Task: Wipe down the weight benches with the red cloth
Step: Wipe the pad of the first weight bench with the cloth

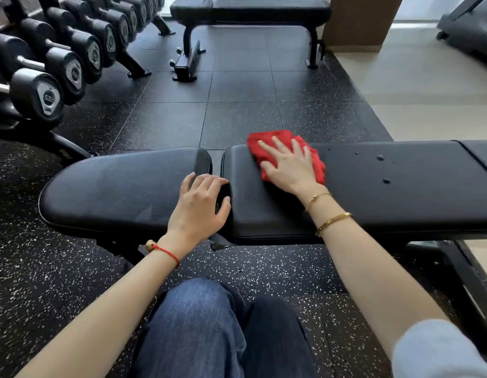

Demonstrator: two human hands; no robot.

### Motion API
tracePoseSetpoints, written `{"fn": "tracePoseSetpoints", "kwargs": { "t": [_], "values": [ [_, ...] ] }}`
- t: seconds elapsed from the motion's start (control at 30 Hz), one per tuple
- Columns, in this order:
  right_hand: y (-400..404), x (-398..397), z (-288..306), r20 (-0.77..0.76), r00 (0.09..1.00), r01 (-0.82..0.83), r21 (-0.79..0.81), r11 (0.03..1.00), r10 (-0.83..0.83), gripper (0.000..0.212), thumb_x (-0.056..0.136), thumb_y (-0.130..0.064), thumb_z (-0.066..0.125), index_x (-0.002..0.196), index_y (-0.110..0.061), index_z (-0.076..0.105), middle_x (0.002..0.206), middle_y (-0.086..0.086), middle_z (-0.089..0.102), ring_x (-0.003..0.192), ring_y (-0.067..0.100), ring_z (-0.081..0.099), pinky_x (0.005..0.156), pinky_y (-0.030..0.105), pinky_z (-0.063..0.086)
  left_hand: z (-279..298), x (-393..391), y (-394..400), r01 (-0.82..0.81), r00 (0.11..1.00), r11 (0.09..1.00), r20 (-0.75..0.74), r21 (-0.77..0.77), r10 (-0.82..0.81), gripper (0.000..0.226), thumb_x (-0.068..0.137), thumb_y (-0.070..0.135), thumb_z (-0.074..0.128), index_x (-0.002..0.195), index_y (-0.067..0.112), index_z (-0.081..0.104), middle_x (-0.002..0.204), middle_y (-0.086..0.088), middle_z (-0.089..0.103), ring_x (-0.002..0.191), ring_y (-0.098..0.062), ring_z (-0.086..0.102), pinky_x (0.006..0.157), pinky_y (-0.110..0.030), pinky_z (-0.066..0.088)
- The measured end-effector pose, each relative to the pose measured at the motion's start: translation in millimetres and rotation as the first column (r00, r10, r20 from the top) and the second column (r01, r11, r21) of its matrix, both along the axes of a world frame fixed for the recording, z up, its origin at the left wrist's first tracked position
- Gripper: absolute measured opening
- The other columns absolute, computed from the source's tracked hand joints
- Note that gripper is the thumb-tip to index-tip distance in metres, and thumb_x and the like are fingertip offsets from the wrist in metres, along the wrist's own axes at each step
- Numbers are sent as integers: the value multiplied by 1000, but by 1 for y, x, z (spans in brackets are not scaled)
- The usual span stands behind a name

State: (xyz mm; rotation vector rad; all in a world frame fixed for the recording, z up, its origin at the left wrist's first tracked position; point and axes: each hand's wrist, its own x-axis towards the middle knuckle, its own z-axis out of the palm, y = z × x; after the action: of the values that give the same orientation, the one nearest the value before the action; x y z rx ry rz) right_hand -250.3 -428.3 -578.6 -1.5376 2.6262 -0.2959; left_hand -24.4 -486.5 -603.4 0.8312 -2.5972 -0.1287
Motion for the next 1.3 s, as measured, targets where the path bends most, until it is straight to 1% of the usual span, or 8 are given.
{"fn": "tracePoseSetpoints", "kwargs": {
  "t": [0.13, 0.23, 0.5, 0.77, 0.9, 1.0, 1.07, 1.3],
  "values": [
    [30, 42, -6, -35, 976, -217, -62, 974, 215, 55, 95, -50, 43, 147, -53, 26, 162, -12, 21, 150, 29, 14, 122, 49, 5, -2, 1, -2, -4, 1000, 1000, -7, -3, 4, 41, 89, 36, 43, 120, 17, 62, 120, 2, 65, 122, -21, 54, 119, -45, 25],
    [65, 33, -9, -38, 970, -244, -99, 965, 241, 56, 95, -47, 46, 147, -53, 27, 161, -13, 25, 151, 26, 16, 122, 48, 7, -3, 2, -3, 7, 1000, 1000, -12, -15, -7, 43, 89, 37, 42, 121, 17, 62, 121, 3, 65, 121, -21, 55, 118, -45, 26],
    [39, -17, 1, 6, 996, 87, -32, 996, -87, 53, 97, -48, 42, 148, -51, 27, 163, -10, 19, 150, 31, 12, 122, 52, 4, -5, 1, -2, 66, 998, 997, -16, -30, -66, 47, 92, 38, 44, 131, 18, 59, 132, 3, 62, 125, -19, 54, 116, -39, 28],
    [99, 36, -9, -30, 984, -179, -120, 976, 177, 55, 90, -48, 42, 145, -52, 34, 159, -13, 30, 149, 27, 22, 122, 46, 11, -4, 0, -2, 76, 997, 997, -25, -27, -76, 48, 91, 39, 44, 130, 16, 60, 131, 2, 63, 125, -20, 55, 114, -40, 32],
    [118, -5, -10, -36, 999, -25, -112, 993, 21, 55, 93, -45, 45, 146, -53, 31, 159, -14, 29, 149, 25, 21, 122, 47, 9, -3, 1, -2, 80, 997, 997, -12, -11, -80, 49, 92, 41, 42, 132, 16, 58, 133, 2, 62, 126, -19, 54, 116, -40, 31],
    [99, -29, -5, -3, 986, 164, -68, 984, -165, 54, 95, -44, 46, 147, -51, 31, 161, -10, 25, 150, 29, 17, 122, 50, 7, -2, 1, 0, 77, 997, 997, -13, -11, -77, 50, 92, 39, 42, 131, 14, 59, 131, 1, 63, 123, -21, 56, 116, -40, 31],
    [82, -20, -3, -7, 980, 197, -57, 979, -198, 54, 95, -46, 45, 147, -50, 32, 162, -9, 23, 149, 32, 17, 122, 51, 7, -1, 0, 2, 74, 997, 997, -12, -13, -74, 50, 91, 38, 42, 130, 13, 60, 130, 0, 64, 121, -21, 58, 116, -41, 32],
    [90, 70, -10, -40, 988, -152, -116, 982, 149, 55, 92, -47, 45, 145, -52, 34, 160, -12, 28, 150, 29, 19, 122, 49, 8, -1, 0, 1, 66, 998, 998, -13, 5, -66, 50, 91, 39, 42, 129, 13, 61, 130, -1, 65, 119, -23, 59, 113, -42, 35]
  ]
}}
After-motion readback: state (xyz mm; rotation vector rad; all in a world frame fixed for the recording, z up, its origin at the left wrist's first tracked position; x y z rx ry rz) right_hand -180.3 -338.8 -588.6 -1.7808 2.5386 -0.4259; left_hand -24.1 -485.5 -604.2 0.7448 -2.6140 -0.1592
